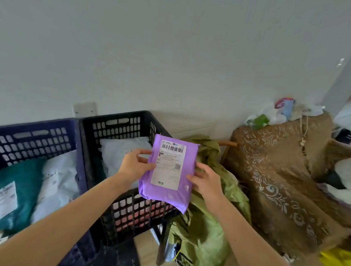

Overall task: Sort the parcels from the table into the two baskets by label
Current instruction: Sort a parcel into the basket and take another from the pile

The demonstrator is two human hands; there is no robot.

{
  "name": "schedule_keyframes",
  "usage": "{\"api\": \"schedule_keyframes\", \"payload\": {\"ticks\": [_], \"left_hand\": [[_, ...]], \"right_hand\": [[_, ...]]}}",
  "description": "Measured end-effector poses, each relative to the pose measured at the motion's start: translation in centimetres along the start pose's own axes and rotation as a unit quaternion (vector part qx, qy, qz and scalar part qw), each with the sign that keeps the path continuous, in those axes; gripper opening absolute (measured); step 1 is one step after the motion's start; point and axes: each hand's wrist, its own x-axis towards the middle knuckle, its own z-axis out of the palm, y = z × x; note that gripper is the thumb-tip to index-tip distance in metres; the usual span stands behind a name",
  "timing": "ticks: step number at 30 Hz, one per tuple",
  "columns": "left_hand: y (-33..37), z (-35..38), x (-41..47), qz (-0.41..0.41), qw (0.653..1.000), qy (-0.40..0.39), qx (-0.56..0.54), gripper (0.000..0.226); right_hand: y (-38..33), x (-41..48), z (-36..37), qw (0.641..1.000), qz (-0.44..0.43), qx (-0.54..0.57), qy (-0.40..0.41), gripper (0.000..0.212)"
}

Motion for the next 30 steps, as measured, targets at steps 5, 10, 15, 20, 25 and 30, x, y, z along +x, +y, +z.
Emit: {"api": "schedule_keyframes", "payload": {"ticks": [5, 10, 15, 20, 25, 30], "left_hand": [[1.3, 0.5, 2.6, -0.004, 0.998, 0.062, 0.032, 0.040], [1.7, -0.6, 6.0, -0.006, 0.993, 0.105, 0.046, 0.037], [0.9, -1.8, 9.9, -0.028, 0.991, 0.125, 0.041, 0.038], [-0.3, -2.8, 13.4, -0.041, 0.991, 0.126, 0.037, 0.053], [-2.1, -3.4, 15.9, -0.076, 0.991, 0.112, 0.024, 0.061], [-4.2, -3.6, 17.5, -0.105, 0.991, 0.078, 0.030, 0.059]], "right_hand": [[-0.9, 4.9, 0.3, 0.998, 0.011, 0.004, -0.055, 0.053], [-1.7, 9.2, 2.3, 0.996, 0.020, 0.008, -0.090, 0.054], [-2.6, 13.5, 4.4, 0.994, 0.008, 0.007, -0.107, 0.053], [-2.4, 17.2, 6.7, 0.991, 0.020, -0.037, -0.124, 0.053], [-1.4, 19.6, 8.8, 0.986, 0.030, -0.095, -0.134, 0.054], [-0.7, 20.8, 10.0, 0.970, 0.031, -0.180, -0.160, 0.054]]}}
